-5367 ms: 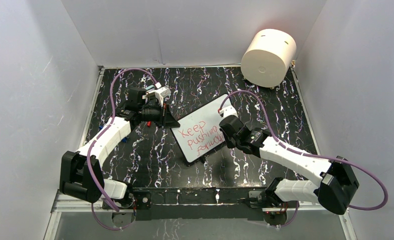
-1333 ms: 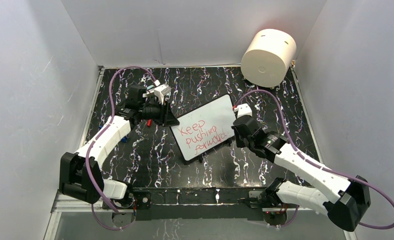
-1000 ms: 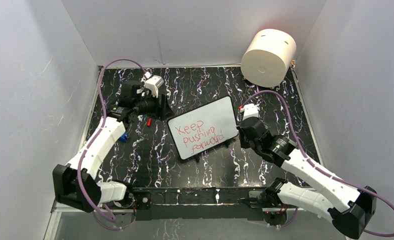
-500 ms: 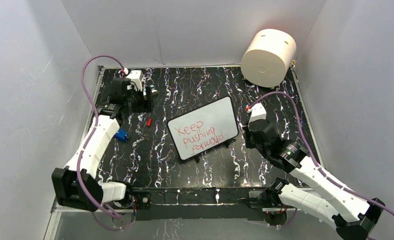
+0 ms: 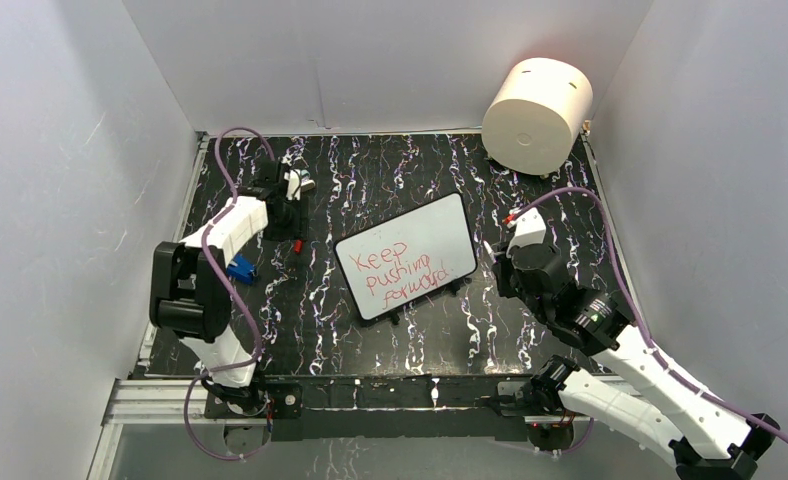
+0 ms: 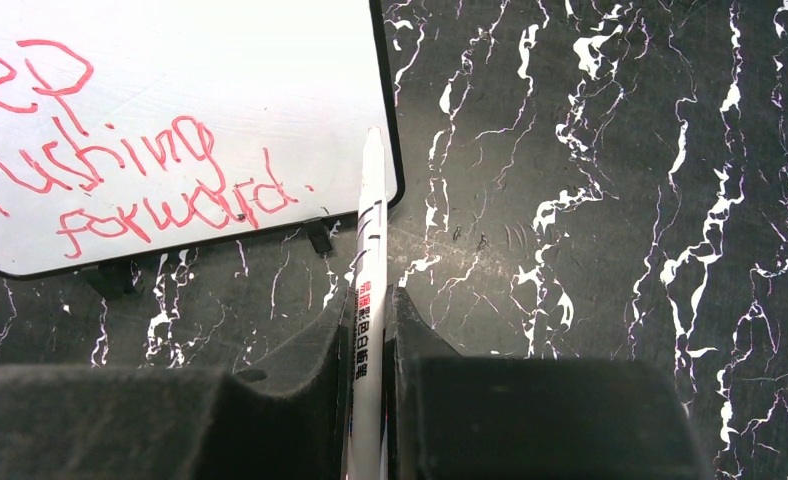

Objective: Write a sentence on the whiteboard
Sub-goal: Pick up the pen cap from the center of the board.

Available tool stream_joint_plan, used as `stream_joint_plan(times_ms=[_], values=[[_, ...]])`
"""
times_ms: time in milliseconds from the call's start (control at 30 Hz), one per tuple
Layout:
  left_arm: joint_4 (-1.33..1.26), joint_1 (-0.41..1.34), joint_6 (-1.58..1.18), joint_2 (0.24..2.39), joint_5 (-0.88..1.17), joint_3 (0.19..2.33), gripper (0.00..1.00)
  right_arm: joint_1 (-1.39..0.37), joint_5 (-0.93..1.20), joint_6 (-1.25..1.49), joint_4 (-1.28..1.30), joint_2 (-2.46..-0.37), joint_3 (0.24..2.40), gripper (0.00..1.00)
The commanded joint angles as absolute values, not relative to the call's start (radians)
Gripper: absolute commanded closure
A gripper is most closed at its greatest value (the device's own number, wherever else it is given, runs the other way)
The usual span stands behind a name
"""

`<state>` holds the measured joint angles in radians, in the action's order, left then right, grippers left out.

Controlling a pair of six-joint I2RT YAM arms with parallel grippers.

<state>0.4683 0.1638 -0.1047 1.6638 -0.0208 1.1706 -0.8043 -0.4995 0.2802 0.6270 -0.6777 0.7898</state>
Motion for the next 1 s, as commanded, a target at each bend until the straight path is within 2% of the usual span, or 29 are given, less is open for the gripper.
stream_joint_plan(times_ms=[0, 433, 967], values=[[0.512, 0.162, -0.082, 1.69, -0.052, 1.23, 0.5, -0.799, -0.524, 0.267, 0.578, -0.654, 0.789, 1.0], [0.519, 0.166, -0.063, 1.78, -0.02, 1.24, 0.6, -0.799, -0.536, 0.273, 0.581, -0.66, 0.786, 1.0], [0.533, 0.184, -0.054, 1.869, -0.029, 1.263, 0.67, -0.799, -0.551, 0.276, 0.591, -0.675, 0.787, 1.0]])
